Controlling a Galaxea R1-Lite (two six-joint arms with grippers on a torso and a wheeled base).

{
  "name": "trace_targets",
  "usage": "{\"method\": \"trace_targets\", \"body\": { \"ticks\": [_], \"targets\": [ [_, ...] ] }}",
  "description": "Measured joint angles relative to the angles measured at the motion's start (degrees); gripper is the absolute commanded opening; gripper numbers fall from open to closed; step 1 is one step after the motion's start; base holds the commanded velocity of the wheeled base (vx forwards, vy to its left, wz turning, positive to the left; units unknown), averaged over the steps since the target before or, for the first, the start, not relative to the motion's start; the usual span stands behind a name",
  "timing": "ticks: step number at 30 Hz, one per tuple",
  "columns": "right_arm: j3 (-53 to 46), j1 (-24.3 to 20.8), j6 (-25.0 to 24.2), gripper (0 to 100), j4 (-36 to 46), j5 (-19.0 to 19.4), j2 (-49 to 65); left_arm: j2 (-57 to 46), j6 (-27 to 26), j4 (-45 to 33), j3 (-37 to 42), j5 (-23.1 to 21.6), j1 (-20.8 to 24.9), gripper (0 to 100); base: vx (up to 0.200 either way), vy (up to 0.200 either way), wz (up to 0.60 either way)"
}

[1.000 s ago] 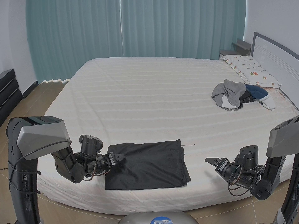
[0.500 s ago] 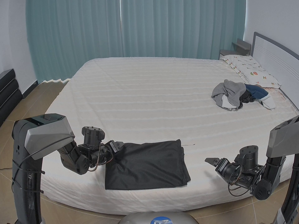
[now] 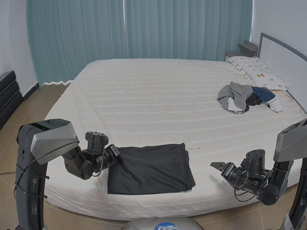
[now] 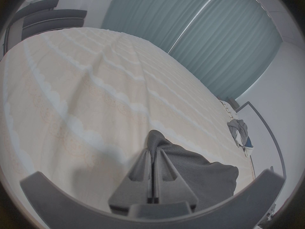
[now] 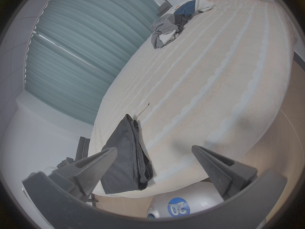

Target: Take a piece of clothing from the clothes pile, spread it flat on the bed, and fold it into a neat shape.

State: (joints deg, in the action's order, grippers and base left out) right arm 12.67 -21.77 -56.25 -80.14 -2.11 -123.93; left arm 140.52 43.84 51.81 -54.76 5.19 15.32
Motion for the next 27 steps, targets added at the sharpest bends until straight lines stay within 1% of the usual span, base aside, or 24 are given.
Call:
{"method": "trace_targets", "body": {
  "ticks": [8,9,17,20,23,27],
  "targets": [
    [0.0,0.0,0.0,100,0.0,0.0,0.0,0.3,0.4,0.0,-0.1,1.4,0.0,0,0.0,0.0,0.0],
    [0.0,0.0,0.0,100,0.0,0.0,0.0,0.3,0.5,0.0,-0.1,1.4,0.0,100,0.0,0.0,0.0],
    [0.0,0.3,0.0,100,-0.1,0.0,0.2,-0.2,0.7,0.0,0.4,1.4,-0.2,100,0.0,0.0,0.0],
    [0.0,0.7,0.1,100,-0.2,-0.2,0.6,-1.1,2.0,0.0,0.4,1.4,-0.7,100,0.0,0.0,0.0],
    [0.0,1.4,0.4,100,-0.1,-0.3,1.8,-3.1,3.6,-0.1,0.5,1.4,-1.7,100,0.0,0.0,0.0],
    [-0.1,2.7,1.7,100,0.3,-0.4,5.4,-7.3,4.3,-0.3,0.7,1.2,-3.4,100,0.0,0.0,0.0]
  ]
}}
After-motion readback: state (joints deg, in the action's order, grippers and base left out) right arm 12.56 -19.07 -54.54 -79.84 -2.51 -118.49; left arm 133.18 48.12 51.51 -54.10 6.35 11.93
